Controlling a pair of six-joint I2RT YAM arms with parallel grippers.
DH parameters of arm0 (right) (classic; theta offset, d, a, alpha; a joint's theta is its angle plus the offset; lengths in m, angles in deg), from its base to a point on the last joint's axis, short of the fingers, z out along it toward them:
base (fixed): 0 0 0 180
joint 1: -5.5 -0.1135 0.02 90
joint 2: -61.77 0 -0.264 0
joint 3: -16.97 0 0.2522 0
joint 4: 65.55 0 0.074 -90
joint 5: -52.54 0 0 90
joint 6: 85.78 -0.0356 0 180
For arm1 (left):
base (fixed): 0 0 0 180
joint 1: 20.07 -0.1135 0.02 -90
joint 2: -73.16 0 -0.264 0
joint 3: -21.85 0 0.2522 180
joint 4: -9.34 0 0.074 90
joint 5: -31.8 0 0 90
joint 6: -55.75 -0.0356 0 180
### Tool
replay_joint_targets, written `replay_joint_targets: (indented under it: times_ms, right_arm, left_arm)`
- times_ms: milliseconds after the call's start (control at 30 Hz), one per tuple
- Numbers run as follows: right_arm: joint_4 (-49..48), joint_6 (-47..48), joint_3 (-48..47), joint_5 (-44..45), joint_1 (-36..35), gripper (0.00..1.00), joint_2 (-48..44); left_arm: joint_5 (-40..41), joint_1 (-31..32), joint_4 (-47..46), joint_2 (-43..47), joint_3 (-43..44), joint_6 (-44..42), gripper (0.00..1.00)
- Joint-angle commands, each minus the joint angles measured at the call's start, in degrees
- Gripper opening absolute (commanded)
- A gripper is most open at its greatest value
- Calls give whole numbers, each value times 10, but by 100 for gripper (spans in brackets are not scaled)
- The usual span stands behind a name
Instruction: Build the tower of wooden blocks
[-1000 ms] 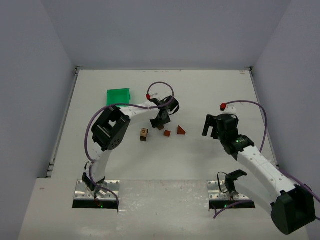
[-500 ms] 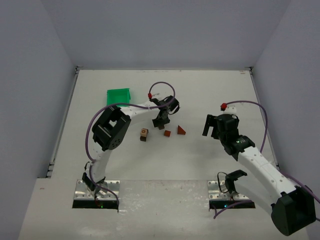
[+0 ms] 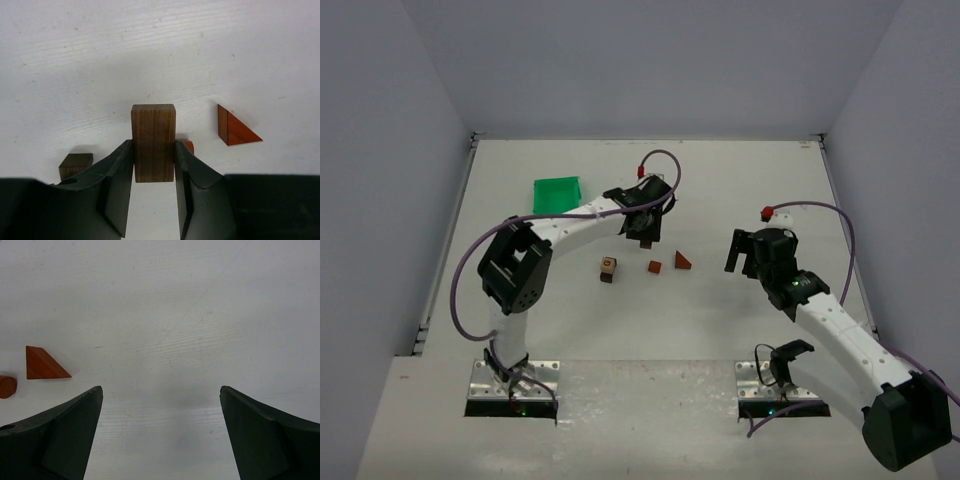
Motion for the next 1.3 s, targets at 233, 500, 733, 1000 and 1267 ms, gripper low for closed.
replay_joint_targets:
  times_ms: [233,500,733,1000,1267]
  right_arm:
    - [-8,-2,-19,9,2,99,12]
    - [-10,0,-20,5,2,99,13]
    - [-10,-1,-19,3,2,99,12]
    - [-10,-1,-18,8,2,99,14]
    - [-10,-1,-18,14,2,99,14]
  left_arm:
    - [-19,-4,18,151,-140,-71,0]
    - [-26,-7,13,233,-186,-65,0]
    - [9,-13,31,252,-204,-53,0]
    - [14,-29,24,258,-223,-64,0]
    - [-15,-44,-5,257,-229,-87,0]
